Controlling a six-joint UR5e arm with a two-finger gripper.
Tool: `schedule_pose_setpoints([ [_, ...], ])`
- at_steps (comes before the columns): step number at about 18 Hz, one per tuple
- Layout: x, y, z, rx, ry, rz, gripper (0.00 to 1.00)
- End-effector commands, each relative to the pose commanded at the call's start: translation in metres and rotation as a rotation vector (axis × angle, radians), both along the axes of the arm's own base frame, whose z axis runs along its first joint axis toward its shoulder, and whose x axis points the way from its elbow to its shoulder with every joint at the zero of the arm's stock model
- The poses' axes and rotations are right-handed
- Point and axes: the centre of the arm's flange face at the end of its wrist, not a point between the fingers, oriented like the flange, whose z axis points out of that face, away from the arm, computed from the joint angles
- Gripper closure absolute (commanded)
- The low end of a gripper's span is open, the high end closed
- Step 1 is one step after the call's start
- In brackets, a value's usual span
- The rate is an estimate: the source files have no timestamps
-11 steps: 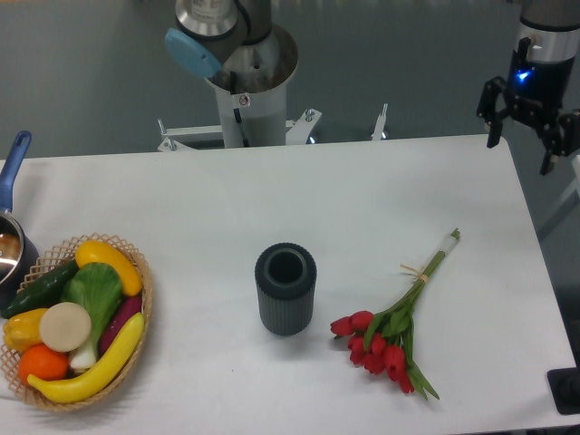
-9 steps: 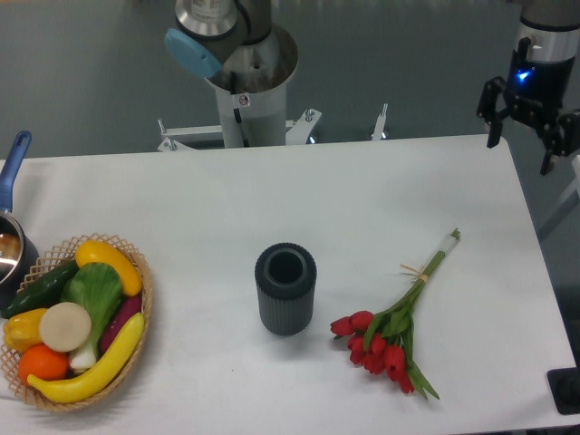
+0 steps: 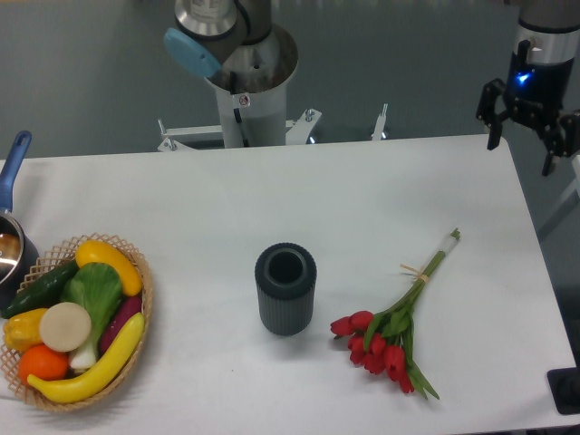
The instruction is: Pick up the flowers from the table
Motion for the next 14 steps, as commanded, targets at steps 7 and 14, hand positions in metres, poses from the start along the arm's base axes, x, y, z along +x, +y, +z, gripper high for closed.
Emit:
schedule_pose_setpoints([
  [7,0.009,0.035,-0.012,0.061,-0.106,0.198,0.0],
  [14,0.017,0.081,-0.06,0.047,-0.22,0.232,0.0],
])
